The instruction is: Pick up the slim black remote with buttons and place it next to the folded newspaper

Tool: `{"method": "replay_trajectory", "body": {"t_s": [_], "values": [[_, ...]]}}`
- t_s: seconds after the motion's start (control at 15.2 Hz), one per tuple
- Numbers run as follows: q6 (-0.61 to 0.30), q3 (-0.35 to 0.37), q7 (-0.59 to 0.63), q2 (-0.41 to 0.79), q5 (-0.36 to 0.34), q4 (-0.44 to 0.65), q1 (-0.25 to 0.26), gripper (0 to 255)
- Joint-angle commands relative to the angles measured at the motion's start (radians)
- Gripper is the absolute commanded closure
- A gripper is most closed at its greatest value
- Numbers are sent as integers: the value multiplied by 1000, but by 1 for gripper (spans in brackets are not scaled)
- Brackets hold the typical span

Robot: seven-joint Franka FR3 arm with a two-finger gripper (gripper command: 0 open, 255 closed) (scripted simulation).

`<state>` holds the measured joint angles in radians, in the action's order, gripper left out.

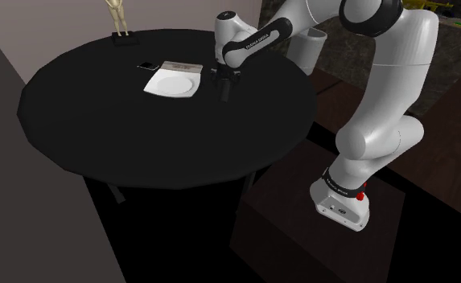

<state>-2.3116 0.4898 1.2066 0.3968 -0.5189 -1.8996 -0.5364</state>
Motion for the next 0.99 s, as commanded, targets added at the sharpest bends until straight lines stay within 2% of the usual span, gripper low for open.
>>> {"method": "replay_trajectory", "body": {"t_s": [0.0,0.13,0.4,0.92], "values": [[0,0,0,0,0,0,0,0],[0,0,0,0,0,0,0,0],[83,37,-42,-85,69,12,-14,0],[83,36,-42,-85,69,12,-14,0]]}}
